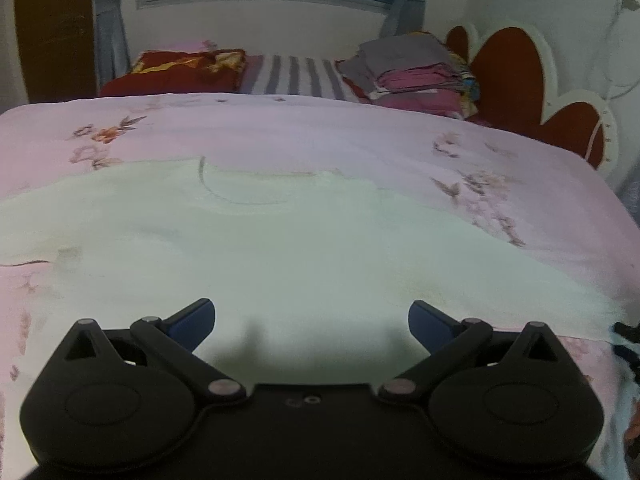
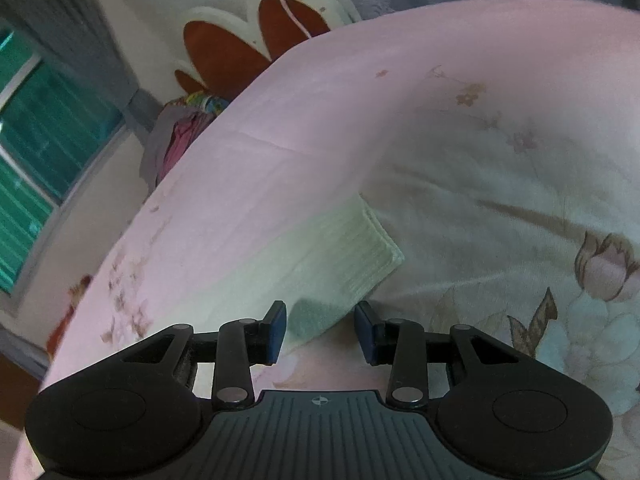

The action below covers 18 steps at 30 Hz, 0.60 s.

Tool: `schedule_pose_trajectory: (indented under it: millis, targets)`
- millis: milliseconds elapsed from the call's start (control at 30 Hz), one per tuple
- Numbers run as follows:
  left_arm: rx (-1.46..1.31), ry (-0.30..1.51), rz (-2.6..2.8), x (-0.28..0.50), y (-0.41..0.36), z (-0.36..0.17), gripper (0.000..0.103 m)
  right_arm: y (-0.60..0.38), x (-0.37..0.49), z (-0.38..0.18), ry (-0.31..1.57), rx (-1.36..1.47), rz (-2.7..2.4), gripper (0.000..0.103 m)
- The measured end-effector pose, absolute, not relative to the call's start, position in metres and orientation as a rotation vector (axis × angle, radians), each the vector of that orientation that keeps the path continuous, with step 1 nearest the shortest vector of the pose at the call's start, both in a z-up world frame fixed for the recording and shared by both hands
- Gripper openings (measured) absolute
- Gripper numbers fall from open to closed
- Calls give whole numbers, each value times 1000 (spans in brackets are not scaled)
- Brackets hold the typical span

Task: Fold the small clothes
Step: 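Reach the right tool to the sweater's side edge and grasp it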

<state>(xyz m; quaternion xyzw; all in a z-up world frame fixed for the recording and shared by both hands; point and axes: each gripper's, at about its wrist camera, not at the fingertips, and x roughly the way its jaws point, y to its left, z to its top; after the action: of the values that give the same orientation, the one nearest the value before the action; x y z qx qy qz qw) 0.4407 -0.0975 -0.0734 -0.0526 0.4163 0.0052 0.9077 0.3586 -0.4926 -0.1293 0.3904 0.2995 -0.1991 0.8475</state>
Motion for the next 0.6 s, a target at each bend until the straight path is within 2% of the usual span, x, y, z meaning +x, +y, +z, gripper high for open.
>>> schedule_pose_trajectory:
  millis: [133, 200, 400, 600]
  targets:
    - [-75, 901, 75, 442, -92, -75, 103, -502, 359, -130, 596, 841, -438, 35]
    - [-63, 910, 89, 437, -86, -74, 103, -502, 361, -128, 604, 822, -451, 24]
    - [-64, 907, 105, 421, -54, -72, 103, -496, 364, -125, 628, 747, -464, 3]
    - [-75, 953, 55, 417, -21, -79, 103, -451, 387, -100, 619, 690, -348, 3]
